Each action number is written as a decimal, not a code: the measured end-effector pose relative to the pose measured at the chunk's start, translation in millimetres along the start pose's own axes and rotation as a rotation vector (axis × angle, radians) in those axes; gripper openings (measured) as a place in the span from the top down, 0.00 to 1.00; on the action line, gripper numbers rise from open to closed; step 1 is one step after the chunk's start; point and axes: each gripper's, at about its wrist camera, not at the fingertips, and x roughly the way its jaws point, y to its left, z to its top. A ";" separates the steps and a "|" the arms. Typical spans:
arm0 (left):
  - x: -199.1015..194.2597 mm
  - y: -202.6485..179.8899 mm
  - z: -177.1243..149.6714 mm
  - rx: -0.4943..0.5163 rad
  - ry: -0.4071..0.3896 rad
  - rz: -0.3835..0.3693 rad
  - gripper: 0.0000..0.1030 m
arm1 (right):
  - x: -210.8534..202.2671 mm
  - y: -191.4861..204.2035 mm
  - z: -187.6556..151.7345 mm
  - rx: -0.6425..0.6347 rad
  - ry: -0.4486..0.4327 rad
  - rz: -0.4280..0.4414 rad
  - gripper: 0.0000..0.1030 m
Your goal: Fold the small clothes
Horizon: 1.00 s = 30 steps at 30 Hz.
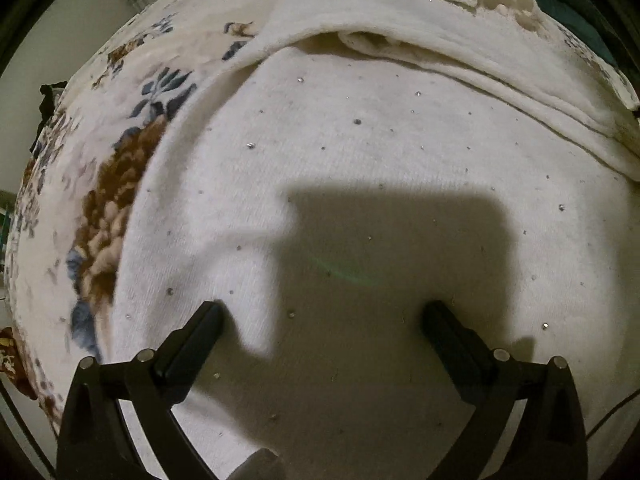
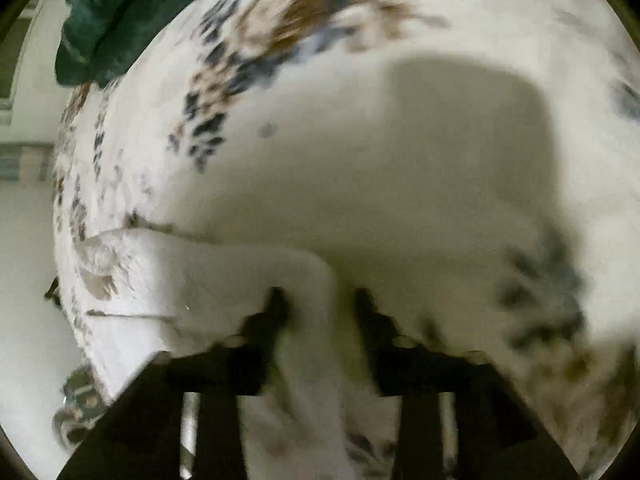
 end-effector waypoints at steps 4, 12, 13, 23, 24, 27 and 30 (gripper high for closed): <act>-31.7 2.3 -7.2 0.026 -0.011 -0.030 0.00 | -36.0 -37.7 -76.3 0.039 0.044 0.007 0.51; -104.6 -50.8 -74.7 0.203 0.021 -0.178 0.00 | -89.0 -100.3 -226.9 0.067 0.175 -0.082 0.51; -109.4 -64.0 -85.7 0.227 0.025 -0.191 0.00 | -89.9 -107.9 -238.5 0.053 0.185 -0.090 0.51; -112.1 -248.5 -171.8 0.387 0.107 -0.251 0.02 | -62.9 -157.1 -198.2 -0.017 0.250 0.017 0.51; -106.9 -263.4 -173.5 0.392 0.109 -0.234 0.07 | -62.8 -154.6 -186.3 -0.045 0.248 0.032 0.51; -89.0 -291.3 -175.2 0.393 0.111 -0.157 0.53 | -62.9 -142.7 -148.6 -0.100 0.221 0.076 0.51; -91.9 -299.7 -171.5 0.359 0.059 -0.092 0.89 | -54.5 -121.9 -99.4 -0.112 0.189 0.163 0.51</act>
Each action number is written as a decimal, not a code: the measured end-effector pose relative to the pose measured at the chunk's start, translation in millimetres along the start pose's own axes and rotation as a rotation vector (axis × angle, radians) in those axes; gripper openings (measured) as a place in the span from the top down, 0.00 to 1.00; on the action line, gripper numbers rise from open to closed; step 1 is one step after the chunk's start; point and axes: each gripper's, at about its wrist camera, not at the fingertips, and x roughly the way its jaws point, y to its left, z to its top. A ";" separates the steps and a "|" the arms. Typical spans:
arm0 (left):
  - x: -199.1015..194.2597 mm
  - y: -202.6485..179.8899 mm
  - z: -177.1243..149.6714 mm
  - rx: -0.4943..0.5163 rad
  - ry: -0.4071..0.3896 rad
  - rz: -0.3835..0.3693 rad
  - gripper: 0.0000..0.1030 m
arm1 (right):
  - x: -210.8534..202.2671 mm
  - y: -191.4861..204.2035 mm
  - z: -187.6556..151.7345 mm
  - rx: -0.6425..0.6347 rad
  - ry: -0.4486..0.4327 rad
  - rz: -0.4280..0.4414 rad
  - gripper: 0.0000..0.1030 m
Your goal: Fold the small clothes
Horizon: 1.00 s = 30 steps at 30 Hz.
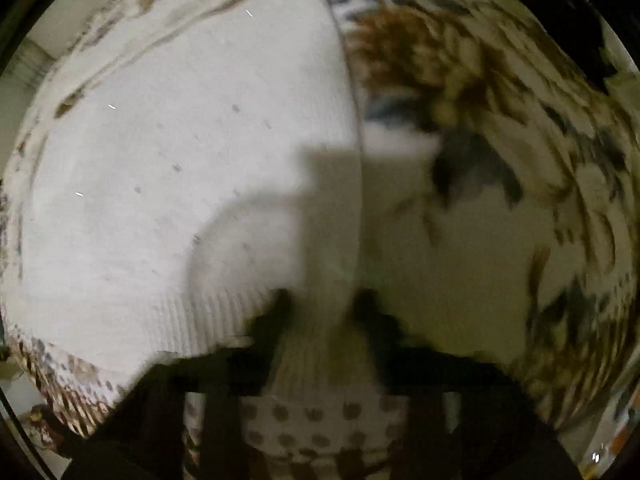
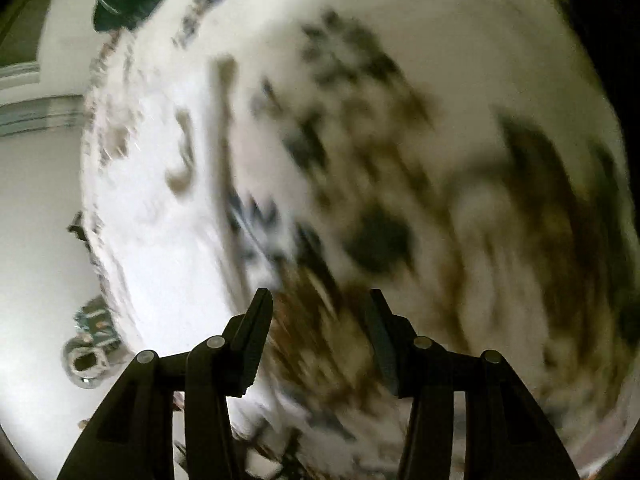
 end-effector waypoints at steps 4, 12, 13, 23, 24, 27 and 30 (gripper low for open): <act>-17.5 1.6 0.2 -0.051 -0.046 -0.003 0.96 | 17.2 23.8 66.3 0.009 -0.019 0.136 0.51; -35.8 -8.9 -4.9 -0.061 -0.066 -0.020 0.97 | 80.8 48.1 161.0 0.110 0.035 0.263 0.52; -35.6 -4.5 -3.0 -0.068 -0.064 -0.020 0.97 | 84.6 53.1 162.9 0.094 0.032 0.279 0.66; -53.6 32.6 -4.8 -0.116 -0.103 -0.086 0.98 | 50.6 105.1 170.6 -0.097 -0.020 0.017 0.94; -60.7 41.5 -4.1 -0.135 -0.118 -0.093 0.98 | 47.6 119.4 168.1 -0.118 -0.016 0.001 0.94; -84.3 76.0 -3.1 -0.207 -0.164 -0.142 0.98 | 28.3 170.2 162.8 -0.196 -0.011 -0.063 0.94; -105.2 120.4 -7.7 -0.296 -0.206 -0.192 0.98 | 13.7 221.5 149.9 -0.276 -0.014 -0.140 0.94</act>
